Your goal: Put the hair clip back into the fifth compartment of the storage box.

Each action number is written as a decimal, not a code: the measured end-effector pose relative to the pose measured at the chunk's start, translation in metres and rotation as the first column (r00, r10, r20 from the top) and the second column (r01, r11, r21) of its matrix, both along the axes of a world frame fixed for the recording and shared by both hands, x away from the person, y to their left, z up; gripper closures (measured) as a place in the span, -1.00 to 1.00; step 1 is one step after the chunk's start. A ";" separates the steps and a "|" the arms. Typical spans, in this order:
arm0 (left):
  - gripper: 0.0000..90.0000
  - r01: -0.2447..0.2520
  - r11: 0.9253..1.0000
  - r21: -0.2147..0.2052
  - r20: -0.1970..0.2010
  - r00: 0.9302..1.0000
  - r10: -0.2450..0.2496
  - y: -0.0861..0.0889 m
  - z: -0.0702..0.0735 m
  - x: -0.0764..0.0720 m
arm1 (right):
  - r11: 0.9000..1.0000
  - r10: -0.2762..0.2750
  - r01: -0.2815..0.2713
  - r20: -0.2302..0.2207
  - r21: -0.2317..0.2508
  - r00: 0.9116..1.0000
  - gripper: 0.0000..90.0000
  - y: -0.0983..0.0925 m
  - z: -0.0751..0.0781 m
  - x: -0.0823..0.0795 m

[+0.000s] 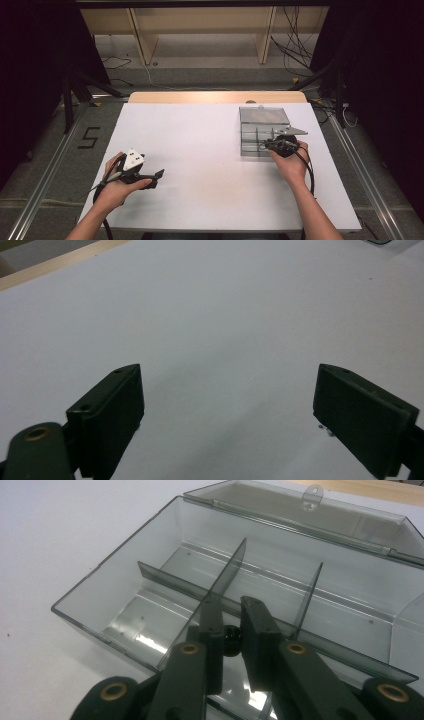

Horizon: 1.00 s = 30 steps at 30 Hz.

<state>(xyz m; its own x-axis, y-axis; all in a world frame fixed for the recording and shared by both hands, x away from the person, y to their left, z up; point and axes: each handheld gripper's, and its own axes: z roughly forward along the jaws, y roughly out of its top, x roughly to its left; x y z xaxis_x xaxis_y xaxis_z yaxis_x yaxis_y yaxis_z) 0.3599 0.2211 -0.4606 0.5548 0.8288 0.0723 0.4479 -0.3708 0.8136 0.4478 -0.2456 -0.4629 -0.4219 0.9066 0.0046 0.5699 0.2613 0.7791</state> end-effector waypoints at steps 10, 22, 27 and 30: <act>-0.72 0.000 1.000 0.000 0.000 1.000 0.000 0.000 0.000 0.000 | 1.000 -0.006 0.005 -0.020 -0.005 1.000 0.79 0.001 -0.003 0.004; -0.72 0.001 1.000 0.000 -0.001 1.000 -0.001 0.000 0.000 0.000 | 1.000 -0.003 0.003 -0.063 -0.012 0.998 0.79 0.001 -0.006 0.007; -0.72 0.000 1.000 -0.001 0.000 1.000 0.000 0.000 0.000 0.000 | 1.000 -0.004 0.003 -0.073 -0.016 0.997 0.79 0.001 -0.007 0.008; -0.72 0.000 1.000 -0.001 0.000 1.000 0.000 0.000 0.000 0.000 | 1.000 -0.003 0.002 -0.075 -0.016 0.997 0.77 0.001 -0.007 0.007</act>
